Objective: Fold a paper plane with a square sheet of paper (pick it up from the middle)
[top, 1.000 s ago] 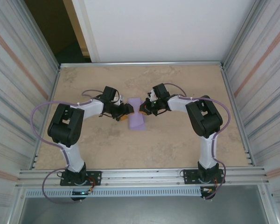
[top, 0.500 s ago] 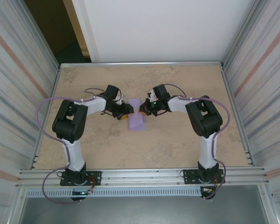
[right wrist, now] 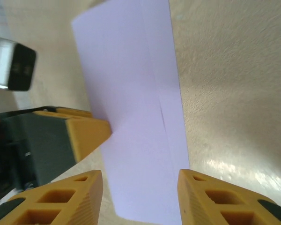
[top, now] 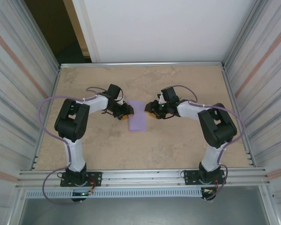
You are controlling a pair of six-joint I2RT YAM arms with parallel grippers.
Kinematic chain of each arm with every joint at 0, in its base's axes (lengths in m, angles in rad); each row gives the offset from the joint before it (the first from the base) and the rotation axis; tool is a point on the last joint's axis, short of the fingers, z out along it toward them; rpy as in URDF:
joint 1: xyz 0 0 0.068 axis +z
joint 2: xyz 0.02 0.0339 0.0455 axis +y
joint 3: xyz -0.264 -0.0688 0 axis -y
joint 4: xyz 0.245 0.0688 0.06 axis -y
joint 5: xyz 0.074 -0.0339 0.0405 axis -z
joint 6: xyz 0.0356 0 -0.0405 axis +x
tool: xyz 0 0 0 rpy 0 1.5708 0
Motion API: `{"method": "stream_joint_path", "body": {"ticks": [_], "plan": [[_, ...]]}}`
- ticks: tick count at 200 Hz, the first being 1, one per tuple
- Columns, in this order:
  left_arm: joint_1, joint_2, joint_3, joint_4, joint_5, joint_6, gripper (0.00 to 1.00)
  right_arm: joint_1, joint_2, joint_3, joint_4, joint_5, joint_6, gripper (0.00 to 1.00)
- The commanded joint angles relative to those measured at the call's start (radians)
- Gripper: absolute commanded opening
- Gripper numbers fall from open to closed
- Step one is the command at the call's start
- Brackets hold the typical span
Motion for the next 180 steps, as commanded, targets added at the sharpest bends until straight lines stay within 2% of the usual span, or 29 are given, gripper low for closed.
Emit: {"method": "stream_joint_path", "body": {"ticks": [1, 35, 75, 137, 180], "plan": [[-0.026, 0.091, -0.013, -0.072, -0.091, 0.051, 0.42, 0.005, -0.094, -0.050, -0.012, 0.111, 0.002, 0.48], [-0.068, 0.120, 0.022, -0.161, -0.193, 0.098, 0.43, 0.005, -0.178, -0.125, -0.014, 0.191, 0.021, 0.51], [-0.118, 0.207, 0.039, -0.194, -0.269, 0.059, 0.43, -0.021, -0.222, -0.178, -0.006, 0.209, 0.038, 0.51], [-0.133, 0.289, 0.107, -0.239, -0.268, 0.020, 0.45, -0.090, -0.236, -0.229, -0.011, 0.217, 0.052, 0.50], [-0.143, 0.322, 0.114, -0.249, -0.258, 0.014, 0.47, -0.174, -0.284, -0.282, -0.029, 0.220, 0.019, 0.51]]}}
